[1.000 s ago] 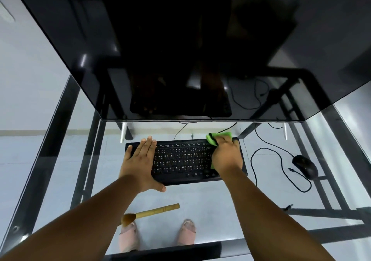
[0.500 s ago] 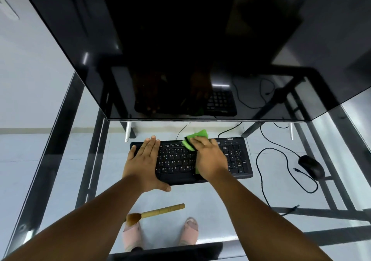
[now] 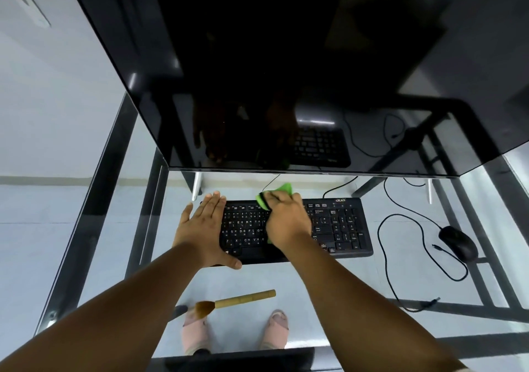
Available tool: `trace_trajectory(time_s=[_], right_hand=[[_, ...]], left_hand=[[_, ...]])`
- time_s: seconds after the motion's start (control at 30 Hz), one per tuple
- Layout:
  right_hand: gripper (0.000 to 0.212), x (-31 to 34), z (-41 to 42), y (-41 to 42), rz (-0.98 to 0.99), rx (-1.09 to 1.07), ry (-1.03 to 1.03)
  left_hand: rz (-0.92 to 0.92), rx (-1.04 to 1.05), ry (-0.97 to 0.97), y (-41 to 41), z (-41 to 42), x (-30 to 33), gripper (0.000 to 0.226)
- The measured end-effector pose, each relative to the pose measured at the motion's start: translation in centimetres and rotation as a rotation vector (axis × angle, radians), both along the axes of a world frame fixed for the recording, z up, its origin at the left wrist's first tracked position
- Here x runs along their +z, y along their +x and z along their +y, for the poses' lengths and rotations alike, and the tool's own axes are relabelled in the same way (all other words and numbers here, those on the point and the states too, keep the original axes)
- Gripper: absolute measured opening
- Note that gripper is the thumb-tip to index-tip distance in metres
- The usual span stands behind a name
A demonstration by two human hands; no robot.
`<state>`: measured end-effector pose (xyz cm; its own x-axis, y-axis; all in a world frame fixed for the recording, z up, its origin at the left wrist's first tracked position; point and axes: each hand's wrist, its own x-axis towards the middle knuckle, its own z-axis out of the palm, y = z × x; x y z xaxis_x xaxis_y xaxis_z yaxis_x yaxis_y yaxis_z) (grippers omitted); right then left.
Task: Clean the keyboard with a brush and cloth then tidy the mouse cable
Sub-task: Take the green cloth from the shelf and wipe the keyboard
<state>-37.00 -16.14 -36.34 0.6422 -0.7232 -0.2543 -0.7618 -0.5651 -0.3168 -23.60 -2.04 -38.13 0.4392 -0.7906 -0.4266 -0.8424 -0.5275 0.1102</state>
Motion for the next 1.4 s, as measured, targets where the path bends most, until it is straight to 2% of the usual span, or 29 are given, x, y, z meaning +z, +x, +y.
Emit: trace_trajectory(time_s=[0.17,0.33,0.43,0.53,0.63,0.77,0.9,1.03,1.2,1.3,1.4], right_hand=[[0.077,-0.4,0.1,-0.7,0.047,0.199,-0.084],[0.073,-0.3,-2.0,-3.6,0.153,0.054,-0.168],[0.072,-0.1,-3.2,-4.1,0.198,-0.008,-0.105],[0.062,-0.3,-3.8,-3.7,0.053,-0.122,0.013],[0.049,-0.5,-3.0,-3.0,-0.172,-0.233,-0.026],[0.040,-0.9,-1.4,-1.6,-0.310,-0.169,-0.069],[0.037,-1.7,-0.4,0.3,-0.344,-0.058,-0.050],[0.037,-2.1,0.9,1.7,-0.320,0.073,-0.056],[0.047,-1.8,1.2,1.1,-0.134,0.210,-0.143],[0.057,-1.3,0.6,0.8,-0.006,0.223,-0.180],[0.058,-1.3,-0.6,-0.1,0.050,0.134,-0.201]], left_hand=[[0.011,-0.006,-0.008,0.0,0.3,-0.1,0.148],[0.035,-0.012,-0.025,0.1,0.4,-0.1,0.146],[0.036,-0.021,-0.025,0.1,0.5,-0.1,0.145],[0.034,-0.029,-0.023,0.2,0.5,-0.1,0.146],[0.025,-0.032,-0.026,0.2,0.7,-0.3,0.146],[0.024,-0.021,-0.039,0.7,1.6,-0.4,0.145],[0.034,0.010,-0.035,1.8,2.5,-0.3,0.145],[0.054,0.024,-0.043,2.0,2.7,-0.3,0.145],[0.067,0.034,-0.041,2.1,2.7,-0.4,0.146],[0.067,0.033,-0.041,2.0,2.8,-0.5,0.145],[0.069,0.032,-0.049,2.1,2.8,-0.4,0.144]])
